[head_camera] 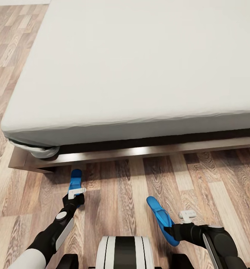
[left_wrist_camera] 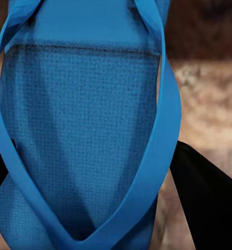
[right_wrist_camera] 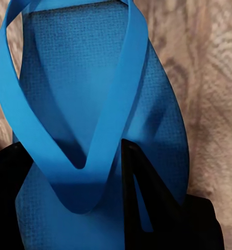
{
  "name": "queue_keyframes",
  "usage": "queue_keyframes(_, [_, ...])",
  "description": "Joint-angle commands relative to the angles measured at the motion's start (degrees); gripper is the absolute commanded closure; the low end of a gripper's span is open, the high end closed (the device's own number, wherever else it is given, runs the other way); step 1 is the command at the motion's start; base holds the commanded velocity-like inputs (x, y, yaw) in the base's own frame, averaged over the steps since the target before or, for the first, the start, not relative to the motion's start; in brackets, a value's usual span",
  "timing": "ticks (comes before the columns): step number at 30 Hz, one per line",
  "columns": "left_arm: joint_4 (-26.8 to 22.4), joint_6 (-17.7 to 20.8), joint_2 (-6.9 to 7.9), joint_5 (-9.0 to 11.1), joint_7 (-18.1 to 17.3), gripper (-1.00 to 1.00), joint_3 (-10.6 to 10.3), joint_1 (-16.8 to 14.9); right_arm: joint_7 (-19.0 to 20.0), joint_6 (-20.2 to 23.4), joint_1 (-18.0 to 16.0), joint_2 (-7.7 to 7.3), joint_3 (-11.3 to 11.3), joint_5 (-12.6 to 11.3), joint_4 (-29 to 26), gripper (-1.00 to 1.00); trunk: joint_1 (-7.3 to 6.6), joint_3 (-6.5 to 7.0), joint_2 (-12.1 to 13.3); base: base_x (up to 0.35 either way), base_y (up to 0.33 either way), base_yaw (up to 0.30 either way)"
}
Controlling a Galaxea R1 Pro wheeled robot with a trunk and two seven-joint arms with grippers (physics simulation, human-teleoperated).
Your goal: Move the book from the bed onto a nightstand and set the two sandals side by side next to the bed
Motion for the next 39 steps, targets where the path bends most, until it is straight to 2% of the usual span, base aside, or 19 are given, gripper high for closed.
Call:
queue_keyframes(1, [0.01, -0.28, 0.1, 0.6, 0.52, 1.0, -0.48, -0.04, 0.56, 0.16, -0.03, 0.01, -0.04, 0.6, -0.05, 1.0, -0.01, -0.03, -0.01, 0.0, 0.0, 0.0])
queue_keyframes(7, [0.0, -0.32, 0.1, 0.62, 0.52, 1.0, -0.48, -0.04, 0.56, 0.16, -0.03, 0.02, -0.04, 0.6, -0.05, 1.0, -0.01, -0.03, -0.01, 0.0, 0.0, 0.0])
queue_keyframes(8, [0.0, -0.32, 0.1, 0.62, 0.54, -1.0, -0.48, -0.04, 0.56, 0.16, -0.03, 0.02, -0.04, 0.6, -0.05, 1.0, -0.01, -0.03, -0.01, 0.0, 0.0, 0.0])
queue_keyframes(36, [0.03, -0.34, 0.1, 0.63, 0.69, -1.0, -0.47, 0.0, 0.56, 0.16, -0.03, 0.0, -0.05, 0.6, -0.05, 1.0, -0.01, -0.03, -0.01, 0.0, 0.0, 0.0])
queue_keyframes(39, [0.06, -0.34, 0.1, 0.62, 0.69, -1.0, -0.47, 0.01, 0.56, 0.16, -0.03, 0.01, -0.04, 0.6, -0.05, 1.0, -0.09, 0.64, 0.03, 0.0, 0.0, 0.0])
